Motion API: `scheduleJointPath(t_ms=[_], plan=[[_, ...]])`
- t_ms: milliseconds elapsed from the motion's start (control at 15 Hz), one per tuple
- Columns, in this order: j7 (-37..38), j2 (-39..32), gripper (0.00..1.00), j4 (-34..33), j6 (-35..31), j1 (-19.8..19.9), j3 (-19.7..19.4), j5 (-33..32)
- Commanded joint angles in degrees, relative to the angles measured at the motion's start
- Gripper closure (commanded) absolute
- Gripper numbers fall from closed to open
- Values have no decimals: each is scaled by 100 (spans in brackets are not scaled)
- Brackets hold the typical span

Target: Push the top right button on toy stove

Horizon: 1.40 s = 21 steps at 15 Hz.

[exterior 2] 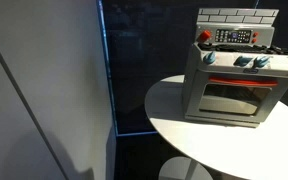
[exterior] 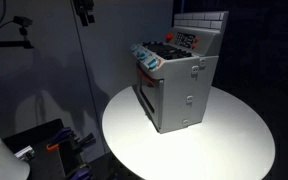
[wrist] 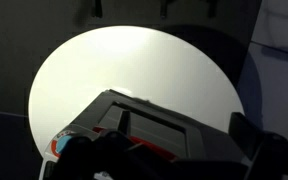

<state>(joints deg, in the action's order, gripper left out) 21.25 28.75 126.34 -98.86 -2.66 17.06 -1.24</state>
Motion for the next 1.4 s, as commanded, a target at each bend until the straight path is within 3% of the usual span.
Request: scheduleJointPath(t_ms=[0, 667, 1333], plan=[[51, -22, 0, -14, 12, -127, -97, -53], [51, -12, 0, -14, 12, -126, -96, -53], [211, -427, 0, -760, 42, 122, -313, -325]])
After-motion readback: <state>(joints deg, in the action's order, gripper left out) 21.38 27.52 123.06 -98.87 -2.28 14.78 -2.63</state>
